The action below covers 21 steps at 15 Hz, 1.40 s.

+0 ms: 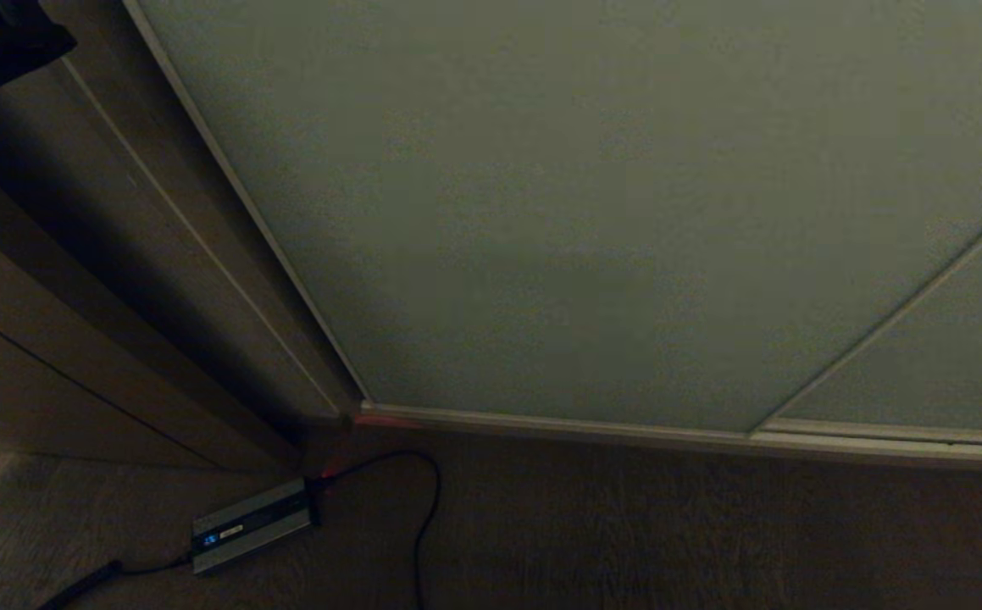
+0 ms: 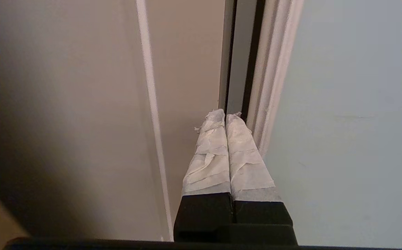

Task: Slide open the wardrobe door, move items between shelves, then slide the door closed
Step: Open the door

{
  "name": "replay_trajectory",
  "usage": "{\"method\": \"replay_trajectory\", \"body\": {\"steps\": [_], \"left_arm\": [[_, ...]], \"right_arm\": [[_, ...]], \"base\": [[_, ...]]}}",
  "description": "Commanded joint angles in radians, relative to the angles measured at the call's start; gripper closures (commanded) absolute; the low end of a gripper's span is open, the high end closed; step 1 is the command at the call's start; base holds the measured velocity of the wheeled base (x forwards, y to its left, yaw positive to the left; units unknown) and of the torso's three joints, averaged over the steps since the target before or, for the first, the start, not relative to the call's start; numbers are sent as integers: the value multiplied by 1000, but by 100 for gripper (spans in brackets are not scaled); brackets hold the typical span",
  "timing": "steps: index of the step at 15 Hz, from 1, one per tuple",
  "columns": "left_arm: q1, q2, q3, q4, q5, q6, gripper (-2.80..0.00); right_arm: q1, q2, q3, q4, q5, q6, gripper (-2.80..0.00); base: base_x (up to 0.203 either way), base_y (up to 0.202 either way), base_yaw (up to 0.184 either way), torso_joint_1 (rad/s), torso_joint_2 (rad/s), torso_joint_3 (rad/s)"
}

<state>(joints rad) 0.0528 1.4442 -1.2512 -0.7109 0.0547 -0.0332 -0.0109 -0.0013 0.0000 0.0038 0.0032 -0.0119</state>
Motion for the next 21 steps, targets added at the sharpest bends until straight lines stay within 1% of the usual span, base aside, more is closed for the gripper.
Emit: {"method": "replay_trajectory", "body": {"steps": [1, 5, 8, 13, 15, 18, 21], "left_arm": [[-7, 37, -29, -4, -9, -2, 0], [-11, 87, -92, 0, -18, -4, 0], [-16, 113, -132, 48, -29, -1, 0], [-31, 140, -154, 53, -30, 0, 0], [-50, 139, -160, 53, -31, 2, 0], [-98, 132, -159, 56, -30, 7, 0], [-147, 128, -160, 96, -32, 12, 0]], "right_arm": [[0, 3, 4, 1, 0, 0, 0], [0, 3, 5, 1, 0, 0, 0], [0, 3, 3, 1, 0, 0, 0], [0, 3, 4, -1, 0, 0, 0], [0, 3, 5, 0, 0, 0, 0], [0, 3, 4, 0, 0, 0, 0], [0, 3, 4, 0, 0, 0, 0]], "base": [[0, 0, 0, 0, 0, 0], [0, 0, 0, 0, 0, 0], [0, 0, 0, 0, 0, 0], [0, 0, 0, 0, 0, 0], [0, 0, 0, 0, 0, 0], [0, 0, 0, 0, 0, 0], [0, 0, 0, 0, 0, 0]]}}
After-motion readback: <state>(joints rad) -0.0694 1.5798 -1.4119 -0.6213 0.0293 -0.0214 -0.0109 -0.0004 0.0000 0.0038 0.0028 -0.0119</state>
